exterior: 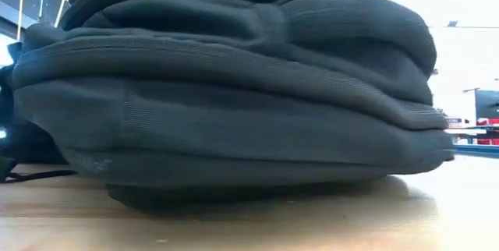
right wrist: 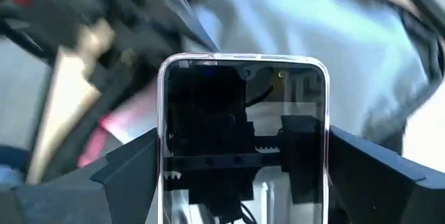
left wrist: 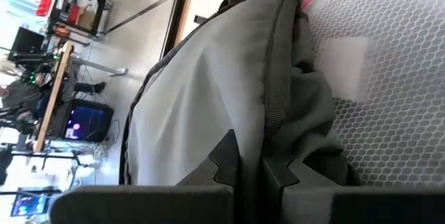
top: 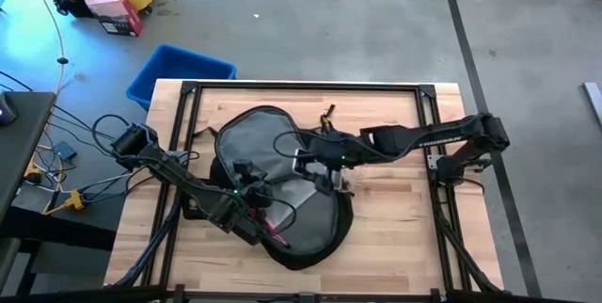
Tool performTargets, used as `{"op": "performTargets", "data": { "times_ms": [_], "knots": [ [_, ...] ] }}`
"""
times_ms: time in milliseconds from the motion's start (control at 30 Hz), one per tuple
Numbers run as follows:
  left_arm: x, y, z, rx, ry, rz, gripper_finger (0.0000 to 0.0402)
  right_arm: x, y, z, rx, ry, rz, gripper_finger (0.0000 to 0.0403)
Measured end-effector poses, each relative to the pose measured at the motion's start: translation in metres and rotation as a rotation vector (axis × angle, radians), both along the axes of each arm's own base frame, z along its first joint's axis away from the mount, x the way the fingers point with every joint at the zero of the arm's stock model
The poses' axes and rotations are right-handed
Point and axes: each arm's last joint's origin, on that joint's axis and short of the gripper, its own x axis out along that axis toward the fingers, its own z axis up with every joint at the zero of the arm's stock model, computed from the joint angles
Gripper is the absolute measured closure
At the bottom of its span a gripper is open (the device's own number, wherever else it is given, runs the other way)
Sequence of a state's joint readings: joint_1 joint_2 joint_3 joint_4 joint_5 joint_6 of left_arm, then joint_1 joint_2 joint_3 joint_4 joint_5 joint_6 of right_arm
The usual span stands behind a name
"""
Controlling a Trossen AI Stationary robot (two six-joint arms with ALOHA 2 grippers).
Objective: Unpack backpack
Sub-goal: Put the pink cellphone into the black backpack
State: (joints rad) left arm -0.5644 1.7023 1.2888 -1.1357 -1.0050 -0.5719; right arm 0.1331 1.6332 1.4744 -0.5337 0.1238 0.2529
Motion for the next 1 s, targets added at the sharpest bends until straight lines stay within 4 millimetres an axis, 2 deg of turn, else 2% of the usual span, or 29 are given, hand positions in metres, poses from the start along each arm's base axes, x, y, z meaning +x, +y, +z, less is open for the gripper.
{"op": "performTargets", "data": {
  "times_ms": [167,267,333,400,600,700,833,1000],
  "knots": [
    [-0.005,0.004,0.001,0.032,0.008,0.029,0.04,0.016,0.005,0.035,-0.017,-0.108,0.034,0.0067],
    [-0.009,0.006,0.002,0.059,0.003,0.053,0.04,0.027,0.009,0.038,-0.026,-0.092,0.136,0.0067],
    [-0.012,0.006,0.002,0.074,0.004,0.065,0.04,0.035,0.015,0.025,-0.055,-0.038,0.214,0.0067],
    [-0.015,0.006,0.003,0.081,0.0,0.076,0.04,0.043,0.023,0.003,-0.078,0.044,0.28,0.0067],
    [-0.026,-0.002,0.007,0.167,-0.075,0.047,0.04,0.062,0.038,-0.084,-0.125,0.29,0.404,0.0062],
    [-0.032,-0.01,0.009,0.217,-0.122,-0.003,0.04,0.073,0.037,-0.112,-0.141,0.326,0.421,0.0066],
    [-0.037,-0.019,0.012,0.267,-0.17,-0.06,0.04,0.088,0.035,-0.124,-0.172,0.262,0.451,0.0065],
    [-0.039,-0.021,0.012,0.274,-0.182,-0.071,0.04,0.089,0.041,-0.126,-0.24,0.236,0.559,0.0037]
  ]
}}
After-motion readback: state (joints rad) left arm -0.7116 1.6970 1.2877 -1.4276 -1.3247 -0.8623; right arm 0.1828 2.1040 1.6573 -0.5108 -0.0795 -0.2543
